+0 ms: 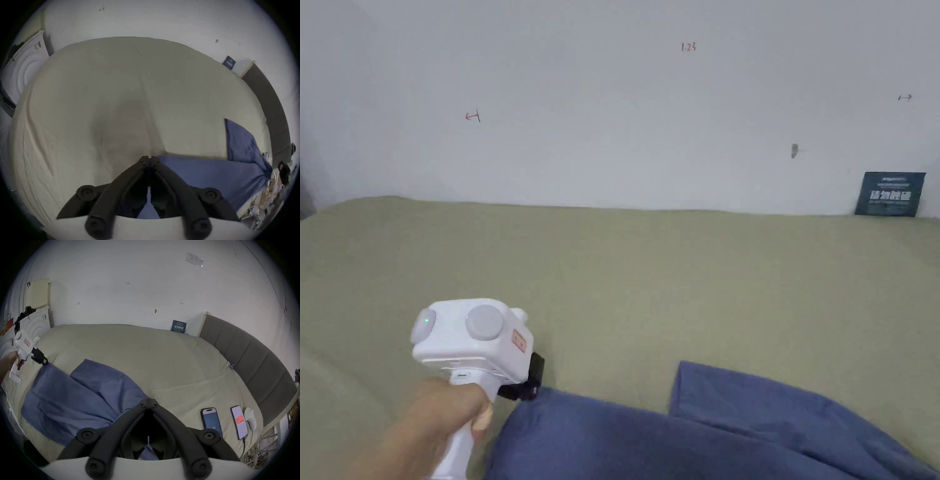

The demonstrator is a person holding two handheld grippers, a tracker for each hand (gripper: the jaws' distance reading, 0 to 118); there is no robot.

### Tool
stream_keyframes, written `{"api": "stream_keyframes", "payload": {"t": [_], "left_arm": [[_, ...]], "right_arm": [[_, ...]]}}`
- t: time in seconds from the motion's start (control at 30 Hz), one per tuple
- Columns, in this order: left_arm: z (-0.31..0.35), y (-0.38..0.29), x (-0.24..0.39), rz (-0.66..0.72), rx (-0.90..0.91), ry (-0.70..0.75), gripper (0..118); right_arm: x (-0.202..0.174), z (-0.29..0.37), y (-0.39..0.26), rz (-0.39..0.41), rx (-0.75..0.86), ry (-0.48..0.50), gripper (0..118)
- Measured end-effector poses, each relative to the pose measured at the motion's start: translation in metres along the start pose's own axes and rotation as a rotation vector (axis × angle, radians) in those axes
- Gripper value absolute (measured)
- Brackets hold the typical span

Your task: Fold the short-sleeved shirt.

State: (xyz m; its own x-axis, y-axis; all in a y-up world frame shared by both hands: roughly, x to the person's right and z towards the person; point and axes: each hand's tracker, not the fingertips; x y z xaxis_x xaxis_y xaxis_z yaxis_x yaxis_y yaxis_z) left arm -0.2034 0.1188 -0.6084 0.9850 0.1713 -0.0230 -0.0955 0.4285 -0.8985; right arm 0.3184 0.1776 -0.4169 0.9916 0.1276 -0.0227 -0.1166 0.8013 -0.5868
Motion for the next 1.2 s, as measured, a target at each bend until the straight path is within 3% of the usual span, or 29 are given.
{"api": "stream_keyframes", "payload": {"t": [0.17,0.2,0.27,0.3,0.33,0.37,0.43,0.5,0.53,0.57,0.6,0.63,0.67,0.73,0.87,1.2], "left_arm": [[0.012,-0.007,0.000,-0.021,0.021,-0.027,2],[0.014,-0.007,-0.001,-0.011,0.023,-0.037,2],[0.021,-0.011,-0.001,0.010,0.029,-0.063,2],[0.022,-0.011,-0.001,0.008,0.026,-0.064,2],[0.024,-0.011,0.000,0.003,0.028,-0.058,2],[0.027,-0.013,0.001,-0.002,0.031,-0.048,2],[0.030,-0.015,0.000,0.000,0.033,-0.053,2],[0.032,-0.015,-0.002,0.015,0.038,-0.061,2],[0.033,-0.015,-0.002,0.019,0.040,-0.062,2],[0.035,-0.016,-0.001,0.024,0.044,-0.067,2],[0.037,-0.016,-0.001,0.026,0.055,-0.069,2],[0.038,-0.015,-0.003,0.028,0.059,-0.078,2],[0.040,-0.015,-0.004,0.037,0.068,-0.086,2],[0.047,-0.015,-0.003,0.052,0.089,-0.103,2],[0.065,-0.010,-0.005,0.079,0.173,-0.093,2],[0.142,0.007,0.011,0.031,0.337,-0.137,2]], "right_arm": [[0.005,-0.009,-0.004,-0.055,-0.023,0.000,0],[0.007,-0.010,-0.004,-0.071,-0.038,0.021,9],[0.013,-0.014,-0.004,-0.111,-0.128,0.118,89],[0.015,-0.019,-0.005,-0.129,-0.180,0.159,118],[0.017,-0.025,-0.010,-0.139,-0.236,0.183,113],[0.022,-0.019,-0.010,-0.155,-0.115,0.141,112],[0.019,-0.019,-0.014,-0.065,-0.211,0.140,112],[0.007,-0.027,-0.020,-0.042,-0.200,0.123,112],[0.007,-0.029,-0.021,-0.048,-0.204,0.136,104],[0.008,-0.033,-0.022,-0.062,-0.213,0.162,89],[0.009,-0.034,-0.022,-0.086,-0.219,0.184,61],[0.010,-0.036,-0.022,-0.114,-0.224,0.186,61],[0.011,-0.039,-0.021,-0.133,-0.240,0.183,50],[0.013,-0.044,-0.023,-0.199,-0.276,0.214,6],[0.005,-0.030,-0.017,-0.135,-0.251,0.175,6],[0.012,0.005,0.039,-0.185,-0.135,0.249,6]]}}
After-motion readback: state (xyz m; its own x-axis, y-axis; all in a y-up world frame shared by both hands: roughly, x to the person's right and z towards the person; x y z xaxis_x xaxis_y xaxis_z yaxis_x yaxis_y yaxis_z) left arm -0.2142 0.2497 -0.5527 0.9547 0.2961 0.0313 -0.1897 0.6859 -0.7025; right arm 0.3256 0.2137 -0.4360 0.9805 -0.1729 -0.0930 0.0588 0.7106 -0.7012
